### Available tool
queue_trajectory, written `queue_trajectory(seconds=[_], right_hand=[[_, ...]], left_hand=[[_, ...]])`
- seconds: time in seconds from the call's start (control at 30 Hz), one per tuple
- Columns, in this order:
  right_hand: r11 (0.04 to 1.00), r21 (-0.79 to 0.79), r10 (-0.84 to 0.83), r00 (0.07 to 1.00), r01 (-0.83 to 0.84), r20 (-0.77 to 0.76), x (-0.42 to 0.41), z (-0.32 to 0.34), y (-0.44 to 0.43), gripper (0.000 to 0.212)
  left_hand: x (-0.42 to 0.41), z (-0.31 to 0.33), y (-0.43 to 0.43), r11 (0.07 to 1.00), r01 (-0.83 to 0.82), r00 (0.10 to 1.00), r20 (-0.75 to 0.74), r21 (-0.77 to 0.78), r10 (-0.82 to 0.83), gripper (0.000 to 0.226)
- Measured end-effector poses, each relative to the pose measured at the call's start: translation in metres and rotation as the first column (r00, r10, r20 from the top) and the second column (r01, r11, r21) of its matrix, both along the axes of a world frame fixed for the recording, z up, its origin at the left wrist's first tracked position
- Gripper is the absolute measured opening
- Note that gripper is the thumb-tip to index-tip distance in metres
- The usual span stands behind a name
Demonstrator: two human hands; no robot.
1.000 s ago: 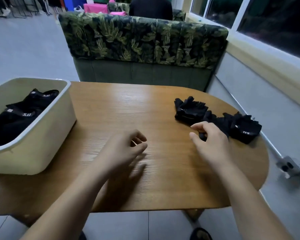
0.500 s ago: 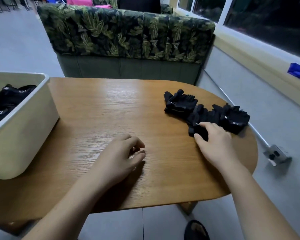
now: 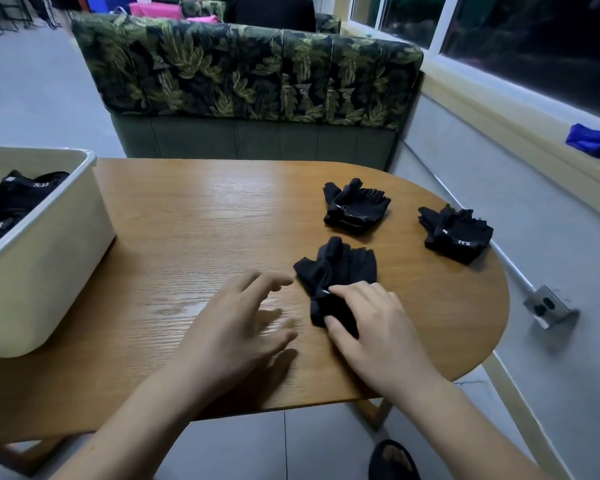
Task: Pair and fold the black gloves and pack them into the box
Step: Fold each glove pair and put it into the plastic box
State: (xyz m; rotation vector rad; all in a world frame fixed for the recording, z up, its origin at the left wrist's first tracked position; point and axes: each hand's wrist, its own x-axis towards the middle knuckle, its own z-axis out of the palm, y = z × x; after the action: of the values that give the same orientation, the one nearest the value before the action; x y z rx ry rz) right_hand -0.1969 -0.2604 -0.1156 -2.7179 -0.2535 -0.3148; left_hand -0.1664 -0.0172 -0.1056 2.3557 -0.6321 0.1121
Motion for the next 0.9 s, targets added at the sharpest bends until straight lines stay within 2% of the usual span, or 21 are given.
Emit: queue_trajectory(seconds=[0.1,0.2,0.43,0.63,0.8,0.9], right_hand=[[0.995,0.024,0.093,0.996,-0.093,-0.008,-0.004,-0.002,0.016,0.046],[0.978,0.077,0.198,0.980,-0.195,-0.036,-0.006,0.000,0.024,0.048],[0.921,0.207,0.344,0.938,-0.331,-0.033,-0.007,0.002,0.024,0.040],[0.928,0.104,0.365,0.930,-0.359,-0.045,-0.002,0.004,0.016,0.062],[0.937,0.140,0.328,0.944,-0.320,-0.032,0.001,0.005,0.016,0.061],[0.934,0.196,0.316,0.947,-0.299,-0.062,0.000,0.006,0.019,0.069]], left_hand=[[-0.003,0.004,0.000,0.999,0.037,0.996,0.081,0.024,-0.038,0.064],[-0.006,0.006,0.000,0.997,0.056,0.989,0.131,0.051,-0.062,0.055],[-0.005,0.004,0.011,0.979,0.075,0.991,0.098,0.188,-0.095,0.035],[-0.007,0.008,0.015,0.971,0.033,0.992,0.113,0.238,-0.061,0.026],[-0.006,0.012,0.019,0.989,0.003,0.998,0.058,0.150,-0.011,0.019],[-0.008,0.013,0.020,0.999,-0.018,1.000,-0.015,0.050,0.019,0.010]])
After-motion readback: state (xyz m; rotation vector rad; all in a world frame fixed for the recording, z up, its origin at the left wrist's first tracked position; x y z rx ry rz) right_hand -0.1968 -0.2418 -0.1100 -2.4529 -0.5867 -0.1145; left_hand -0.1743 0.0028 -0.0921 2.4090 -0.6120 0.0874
